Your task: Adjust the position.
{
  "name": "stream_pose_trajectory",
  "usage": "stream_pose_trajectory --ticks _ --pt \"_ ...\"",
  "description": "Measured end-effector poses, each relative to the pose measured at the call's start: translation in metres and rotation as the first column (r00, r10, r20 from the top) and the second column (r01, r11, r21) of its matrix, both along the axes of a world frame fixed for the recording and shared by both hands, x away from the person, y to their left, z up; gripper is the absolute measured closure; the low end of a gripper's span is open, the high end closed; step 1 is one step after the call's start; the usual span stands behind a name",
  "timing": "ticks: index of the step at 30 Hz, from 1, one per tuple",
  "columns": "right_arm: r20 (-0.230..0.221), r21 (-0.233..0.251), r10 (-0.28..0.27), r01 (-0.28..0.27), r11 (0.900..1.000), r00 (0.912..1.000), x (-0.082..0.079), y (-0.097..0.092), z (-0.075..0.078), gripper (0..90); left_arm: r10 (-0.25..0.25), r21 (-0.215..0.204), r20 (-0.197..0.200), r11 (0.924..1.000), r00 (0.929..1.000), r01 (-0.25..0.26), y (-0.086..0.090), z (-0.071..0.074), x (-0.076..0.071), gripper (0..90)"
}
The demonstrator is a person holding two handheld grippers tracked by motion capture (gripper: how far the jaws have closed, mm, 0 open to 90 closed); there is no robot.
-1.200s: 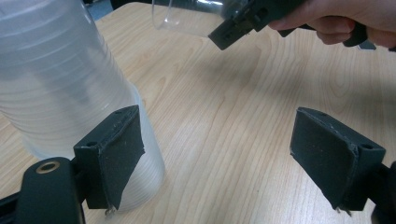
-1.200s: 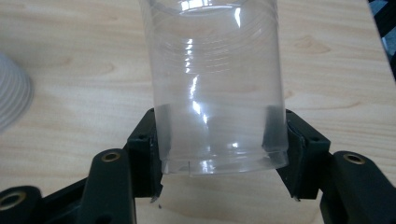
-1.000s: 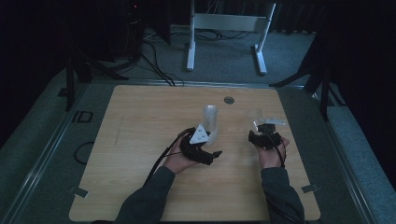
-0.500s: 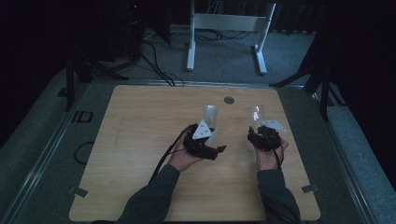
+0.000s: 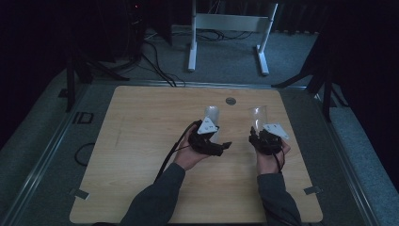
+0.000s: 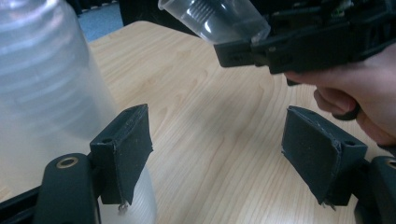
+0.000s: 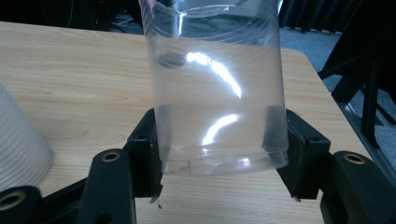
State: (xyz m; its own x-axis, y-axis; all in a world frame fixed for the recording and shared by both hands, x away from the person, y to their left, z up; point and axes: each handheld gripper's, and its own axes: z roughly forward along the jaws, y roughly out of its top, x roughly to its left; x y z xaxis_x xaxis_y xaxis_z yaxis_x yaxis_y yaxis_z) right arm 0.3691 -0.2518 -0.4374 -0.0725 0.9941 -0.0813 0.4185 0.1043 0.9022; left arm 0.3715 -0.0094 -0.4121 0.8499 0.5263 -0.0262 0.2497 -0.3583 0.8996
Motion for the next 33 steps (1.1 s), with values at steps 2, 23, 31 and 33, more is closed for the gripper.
stream_pose_trajectory --ticks 2,23,31,33 --pt "0.015 0.001 -0.003 0.003 1.0 0.9999 -0.002 0.0 0.001 41.4 0.002 -0.006 0.0 1.0 1.0 -0.002 -0.003 0.003 0.001 23.8" --pt "0.11 0.006 0.002 -0.003 1.0 0.994 -0.014 -0.002 0.006 41.5 0.042 -0.058 -0.018 0.9974 0.9989 -0.043 -0.019 0.019 0.014 23.8" --pt "0.145 0.005 -0.007 0.006 1.0 0.9893 -0.017 -0.002 0.007 41.5 0.052 -0.077 -0.01 0.9956 0.9986 -0.053 -0.025 0.026 0.02 23.8" --pt "0.152 0.009 -0.01 0.009 0.9999 0.9884 -0.018 -0.002 0.007 41.5 0.055 -0.078 -0.006 0.9954 0.9985 -0.056 -0.029 0.029 0.021 23.8"
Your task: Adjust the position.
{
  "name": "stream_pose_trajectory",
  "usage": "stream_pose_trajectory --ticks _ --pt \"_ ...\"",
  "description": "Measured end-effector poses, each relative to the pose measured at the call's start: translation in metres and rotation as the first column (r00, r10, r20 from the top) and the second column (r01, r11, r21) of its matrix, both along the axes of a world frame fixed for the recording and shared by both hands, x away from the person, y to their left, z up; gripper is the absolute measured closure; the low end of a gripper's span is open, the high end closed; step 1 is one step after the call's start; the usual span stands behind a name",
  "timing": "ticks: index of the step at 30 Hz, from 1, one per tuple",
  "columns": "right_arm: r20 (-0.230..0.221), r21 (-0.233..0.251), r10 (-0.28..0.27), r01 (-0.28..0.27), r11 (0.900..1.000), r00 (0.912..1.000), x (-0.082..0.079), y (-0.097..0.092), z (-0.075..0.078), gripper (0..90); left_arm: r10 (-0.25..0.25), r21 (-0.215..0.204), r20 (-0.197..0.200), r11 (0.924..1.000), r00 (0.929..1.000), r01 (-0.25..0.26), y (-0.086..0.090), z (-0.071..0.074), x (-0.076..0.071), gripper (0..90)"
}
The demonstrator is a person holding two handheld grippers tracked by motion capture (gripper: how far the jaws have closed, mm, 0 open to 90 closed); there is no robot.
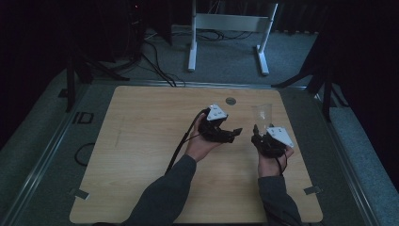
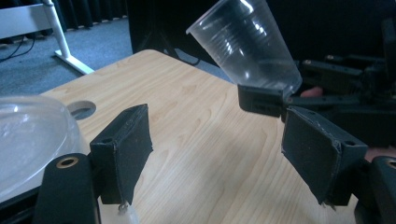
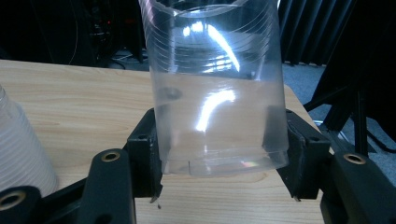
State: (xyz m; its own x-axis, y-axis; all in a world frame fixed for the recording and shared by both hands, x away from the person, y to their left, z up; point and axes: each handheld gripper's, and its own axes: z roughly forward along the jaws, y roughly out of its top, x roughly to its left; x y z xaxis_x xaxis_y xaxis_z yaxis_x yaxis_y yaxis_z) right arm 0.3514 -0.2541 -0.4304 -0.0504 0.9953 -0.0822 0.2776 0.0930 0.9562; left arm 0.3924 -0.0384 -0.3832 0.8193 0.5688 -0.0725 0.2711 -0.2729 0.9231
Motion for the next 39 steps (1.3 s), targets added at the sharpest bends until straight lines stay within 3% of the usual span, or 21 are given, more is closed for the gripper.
stream_pose_trajectory --ticks 10,16,21,29,39 --pt "0.008 0.008 -0.003 0.003 1.0 1.0 -0.001 0.001 -0.001 41.5 0.014 -0.04 -0.021 0.9991 0.9997 -0.015 -0.01 0.006 0.008 23.8" --pt "0.013 0.008 -0.004 0.004 1.0 0.9999 -0.003 0.003 -0.002 41.5 0.014 -0.087 -0.071 0.996 0.9974 -0.02 -0.021 0.012 0.017 23.5" --pt "0.021 0.008 -0.004 0.004 1.0 0.9998 -0.004 0.003 -0.002 41.4 0.004 -0.088 -0.077 0.996 0.9971 -0.011 -0.028 0.014 0.019 22.4" --pt "0.03 0.007 -0.006 0.005 1.0 0.9995 -0.005 0.003 -0.002 41.5 -0.01 -0.145 -0.12 0.9893 0.9927 -0.007 -0.038 0.013 0.022 20.5" --pt "0.039 0.008 -0.005 0.005 1.0 0.9992 -0.006 0.005 -0.002 41.4 -0.016 -0.137 -0.135 0.9905 0.9907 -0.003 -0.048 0.015 0.025 17.0"
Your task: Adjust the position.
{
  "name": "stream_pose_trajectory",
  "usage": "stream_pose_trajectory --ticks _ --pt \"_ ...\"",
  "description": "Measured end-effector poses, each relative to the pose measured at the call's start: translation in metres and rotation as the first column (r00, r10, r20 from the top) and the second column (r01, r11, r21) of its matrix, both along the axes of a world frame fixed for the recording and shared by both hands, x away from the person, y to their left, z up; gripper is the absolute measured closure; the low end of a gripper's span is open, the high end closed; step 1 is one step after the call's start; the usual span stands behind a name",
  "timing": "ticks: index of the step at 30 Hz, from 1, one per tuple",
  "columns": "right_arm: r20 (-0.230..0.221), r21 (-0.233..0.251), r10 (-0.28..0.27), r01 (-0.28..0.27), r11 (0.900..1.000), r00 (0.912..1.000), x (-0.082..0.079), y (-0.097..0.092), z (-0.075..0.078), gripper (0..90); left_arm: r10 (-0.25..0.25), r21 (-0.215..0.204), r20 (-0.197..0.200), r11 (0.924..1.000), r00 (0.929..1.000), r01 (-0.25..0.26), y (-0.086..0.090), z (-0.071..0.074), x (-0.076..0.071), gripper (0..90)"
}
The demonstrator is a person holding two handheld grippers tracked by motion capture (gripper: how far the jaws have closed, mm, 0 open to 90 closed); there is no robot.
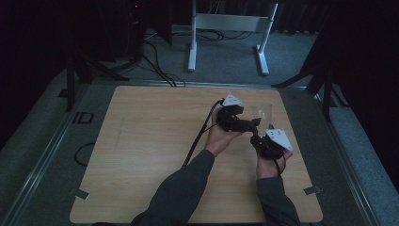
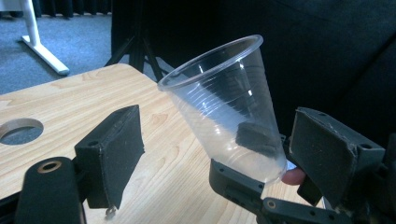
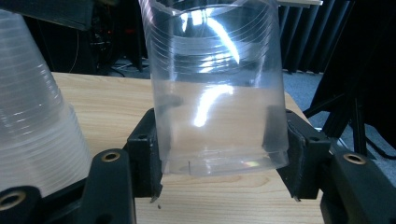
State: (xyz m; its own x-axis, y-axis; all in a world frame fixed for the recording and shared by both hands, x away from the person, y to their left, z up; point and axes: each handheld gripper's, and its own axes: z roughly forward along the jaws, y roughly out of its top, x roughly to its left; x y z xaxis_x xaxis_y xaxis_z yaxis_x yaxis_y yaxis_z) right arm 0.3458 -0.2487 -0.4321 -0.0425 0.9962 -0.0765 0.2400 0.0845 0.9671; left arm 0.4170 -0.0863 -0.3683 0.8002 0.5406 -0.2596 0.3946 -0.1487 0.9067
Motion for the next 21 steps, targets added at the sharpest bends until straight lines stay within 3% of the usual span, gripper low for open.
stream_pose_trajectory --ticks 21 --pt "0.035 -0.005 0.009 -0.009 0.9999 0.9993 -0.006 0.004 0.001 41.4 -0.013 -0.014 -0.013 0.9998 0.9998 0.013 -0.013 -0.003 -0.001 16.7"
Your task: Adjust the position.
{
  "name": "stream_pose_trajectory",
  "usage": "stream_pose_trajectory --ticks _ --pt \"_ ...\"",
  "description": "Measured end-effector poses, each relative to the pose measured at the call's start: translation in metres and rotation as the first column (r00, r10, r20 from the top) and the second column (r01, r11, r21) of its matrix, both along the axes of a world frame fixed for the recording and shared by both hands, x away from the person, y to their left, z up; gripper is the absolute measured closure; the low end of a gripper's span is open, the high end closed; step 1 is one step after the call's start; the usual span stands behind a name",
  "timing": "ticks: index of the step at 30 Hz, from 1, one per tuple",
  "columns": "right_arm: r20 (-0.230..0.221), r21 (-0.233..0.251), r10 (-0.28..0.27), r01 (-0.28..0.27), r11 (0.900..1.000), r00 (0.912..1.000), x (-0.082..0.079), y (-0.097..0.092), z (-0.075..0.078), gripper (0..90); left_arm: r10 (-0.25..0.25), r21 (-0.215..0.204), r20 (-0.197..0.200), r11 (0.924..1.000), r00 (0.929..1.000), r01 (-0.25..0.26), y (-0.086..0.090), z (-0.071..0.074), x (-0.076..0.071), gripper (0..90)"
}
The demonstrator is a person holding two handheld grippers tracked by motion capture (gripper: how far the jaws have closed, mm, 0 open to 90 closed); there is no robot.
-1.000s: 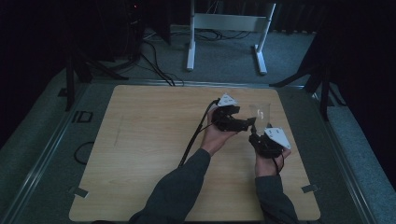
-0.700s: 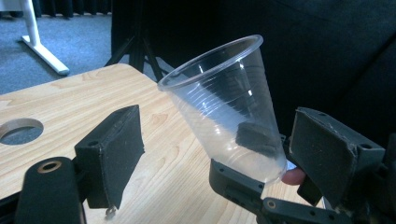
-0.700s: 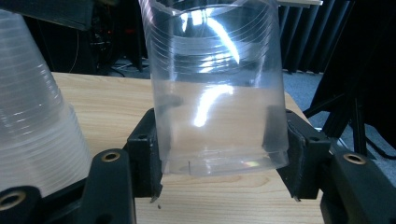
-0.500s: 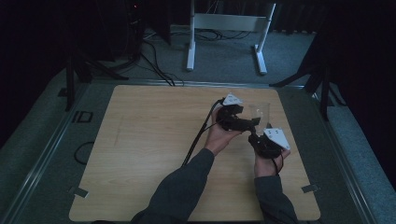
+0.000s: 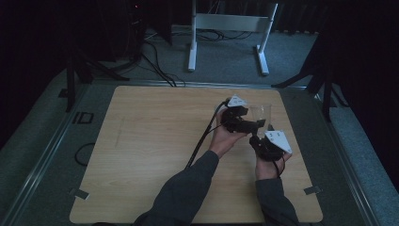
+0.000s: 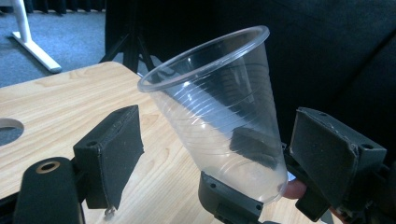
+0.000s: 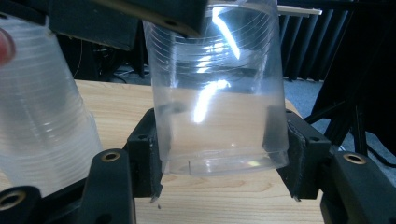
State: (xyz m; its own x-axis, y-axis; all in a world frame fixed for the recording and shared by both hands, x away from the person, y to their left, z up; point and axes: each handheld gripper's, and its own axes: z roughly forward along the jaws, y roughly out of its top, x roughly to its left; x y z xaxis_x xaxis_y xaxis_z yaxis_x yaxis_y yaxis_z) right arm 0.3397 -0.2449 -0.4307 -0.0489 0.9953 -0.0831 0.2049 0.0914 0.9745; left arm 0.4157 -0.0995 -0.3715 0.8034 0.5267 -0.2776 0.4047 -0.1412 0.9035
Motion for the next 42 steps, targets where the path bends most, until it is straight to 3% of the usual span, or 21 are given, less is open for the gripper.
stream_pose_trajectory --ticks 27,38,42 --pt "0.034 -0.013 0.007 -0.007 0.9999 0.9994 -0.016 0.001 0.001 41.4 -0.043 -0.037 -0.013 0.9984 0.999 0.043 -0.013 -0.003 -0.006 16.9" --pt "0.033 -0.011 0.006 -0.005 0.9999 0.9994 -0.017 0.001 -0.001 41.4 -0.036 -0.065 -0.048 0.9974 0.9982 0.033 -0.017 -0.003 -0.002 16.8" --pt "0.037 -0.01 0.007 -0.007 0.9999 0.9993 -0.018 0.001 -0.001 41.4 -0.032 -0.095 -0.064 0.9952 0.9974 0.026 -0.018 -0.003 -0.001 16.9"
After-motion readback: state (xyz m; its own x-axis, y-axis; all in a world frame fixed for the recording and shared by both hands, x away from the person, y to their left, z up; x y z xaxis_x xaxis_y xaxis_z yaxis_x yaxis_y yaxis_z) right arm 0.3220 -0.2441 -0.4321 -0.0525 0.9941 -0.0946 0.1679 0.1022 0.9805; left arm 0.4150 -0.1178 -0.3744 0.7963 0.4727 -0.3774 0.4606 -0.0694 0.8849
